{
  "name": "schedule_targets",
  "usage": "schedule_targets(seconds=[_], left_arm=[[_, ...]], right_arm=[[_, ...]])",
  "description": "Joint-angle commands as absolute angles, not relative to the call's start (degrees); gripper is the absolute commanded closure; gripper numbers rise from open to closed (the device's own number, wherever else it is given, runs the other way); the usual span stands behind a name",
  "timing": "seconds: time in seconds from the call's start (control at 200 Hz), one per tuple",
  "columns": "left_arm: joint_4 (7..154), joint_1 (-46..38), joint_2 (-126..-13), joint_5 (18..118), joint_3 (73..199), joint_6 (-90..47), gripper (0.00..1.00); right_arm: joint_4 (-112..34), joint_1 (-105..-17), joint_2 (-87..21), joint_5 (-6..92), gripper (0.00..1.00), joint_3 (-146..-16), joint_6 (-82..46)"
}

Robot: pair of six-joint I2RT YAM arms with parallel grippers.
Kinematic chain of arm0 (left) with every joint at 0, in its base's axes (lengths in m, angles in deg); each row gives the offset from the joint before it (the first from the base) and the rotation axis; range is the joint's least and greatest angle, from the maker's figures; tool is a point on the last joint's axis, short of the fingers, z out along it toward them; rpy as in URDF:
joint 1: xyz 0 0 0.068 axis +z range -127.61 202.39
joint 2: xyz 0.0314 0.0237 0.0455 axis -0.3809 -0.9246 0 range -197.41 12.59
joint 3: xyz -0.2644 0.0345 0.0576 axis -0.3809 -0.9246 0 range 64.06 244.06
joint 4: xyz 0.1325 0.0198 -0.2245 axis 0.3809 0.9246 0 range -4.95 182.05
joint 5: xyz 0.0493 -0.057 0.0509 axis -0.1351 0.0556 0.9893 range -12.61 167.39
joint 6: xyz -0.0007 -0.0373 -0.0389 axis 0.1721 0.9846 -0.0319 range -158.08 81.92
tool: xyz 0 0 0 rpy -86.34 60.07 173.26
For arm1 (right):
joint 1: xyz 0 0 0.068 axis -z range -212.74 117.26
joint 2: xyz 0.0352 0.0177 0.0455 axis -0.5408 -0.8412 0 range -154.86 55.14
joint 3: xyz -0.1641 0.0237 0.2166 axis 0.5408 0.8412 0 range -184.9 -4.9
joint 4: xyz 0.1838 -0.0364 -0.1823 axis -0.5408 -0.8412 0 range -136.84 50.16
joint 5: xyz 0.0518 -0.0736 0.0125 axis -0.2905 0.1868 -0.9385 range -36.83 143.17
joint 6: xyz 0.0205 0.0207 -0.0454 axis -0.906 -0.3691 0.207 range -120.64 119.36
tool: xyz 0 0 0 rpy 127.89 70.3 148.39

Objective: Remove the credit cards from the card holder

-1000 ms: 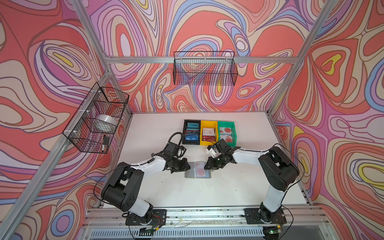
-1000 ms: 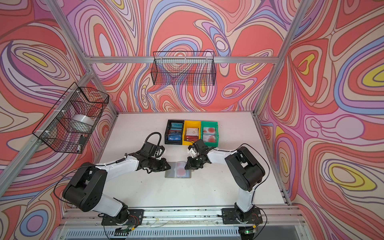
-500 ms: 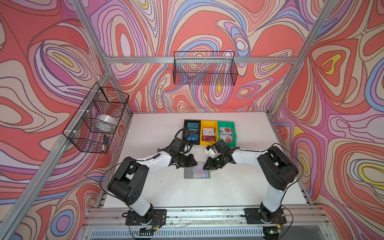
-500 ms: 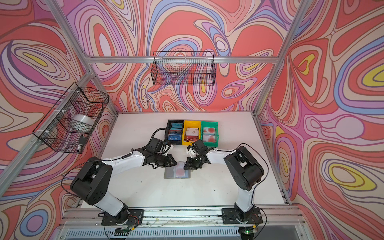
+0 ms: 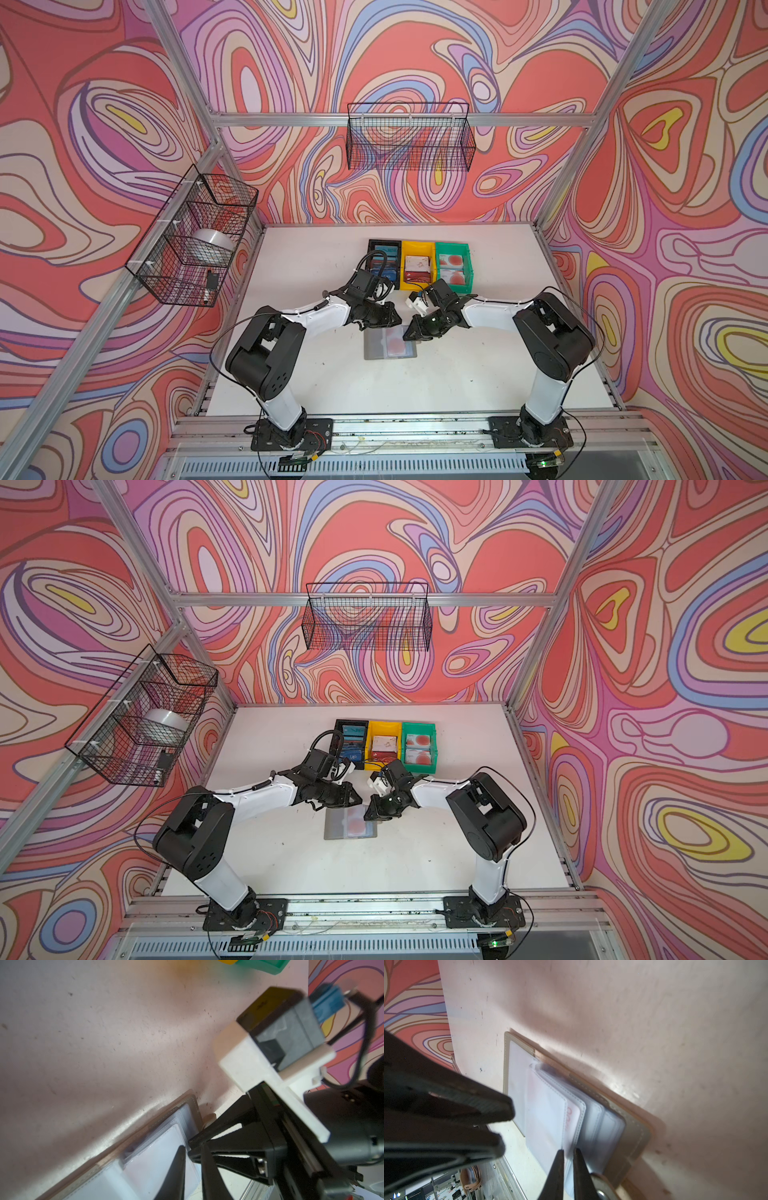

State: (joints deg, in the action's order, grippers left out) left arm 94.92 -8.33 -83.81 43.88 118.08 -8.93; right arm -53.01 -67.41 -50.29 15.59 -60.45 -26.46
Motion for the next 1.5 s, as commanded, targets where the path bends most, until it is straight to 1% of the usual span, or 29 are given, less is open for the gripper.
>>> schedule_targets(seconds=[0.0,0.275,0.616,0.726,0.841,0.972,1.227,1.497], left_arm=[[97.3,-8.5,-83.1,44.6,118.7,-9.7,0.81],[97.7,-8.5,-82.9,44.2,118.5,-9.7,0.81],[98.8,-9.3,-87.1,42.9,120.7,-8.5,0.81],[99.5,-10.1,-87.5,43.1,119.9,-8.3,0.82],[98.2,-10.3,-86.1,42.9,115.9,-7.2,0.82],[99.8,-10.3,-84.5,45.2,113.4,-7.8,0.82],[107.5,-10.3,-84.2,48.9,114.0,-11.0,0.83],[112.2,-10.0,-83.2,52.7,113.8,-14.0,0.83]], right_arm=[[-52.3,-68.1,-52.1,14.6,0.87,-62.0,-26.1],[-51.5,-68.5,-52.4,13.4,0.87,-62.4,-26.1],[-51.0,-68.5,-52.4,13.0,0.87,-62.0,-26.2],[-50.7,-68.5,-52.4,13.1,0.87,-61.8,-26.5],[-50.7,-68.5,-52.2,13.3,0.87,-61.4,-26.5],[-50.4,-68.5,-52.2,13.1,0.87,-60.8,-26.6],[-49.6,-68.5,-52.0,13.0,0.87,-59.9,-27.2],[-48.8,-68.5,-52.1,12.2,0.87,-59.7,-27.7]])
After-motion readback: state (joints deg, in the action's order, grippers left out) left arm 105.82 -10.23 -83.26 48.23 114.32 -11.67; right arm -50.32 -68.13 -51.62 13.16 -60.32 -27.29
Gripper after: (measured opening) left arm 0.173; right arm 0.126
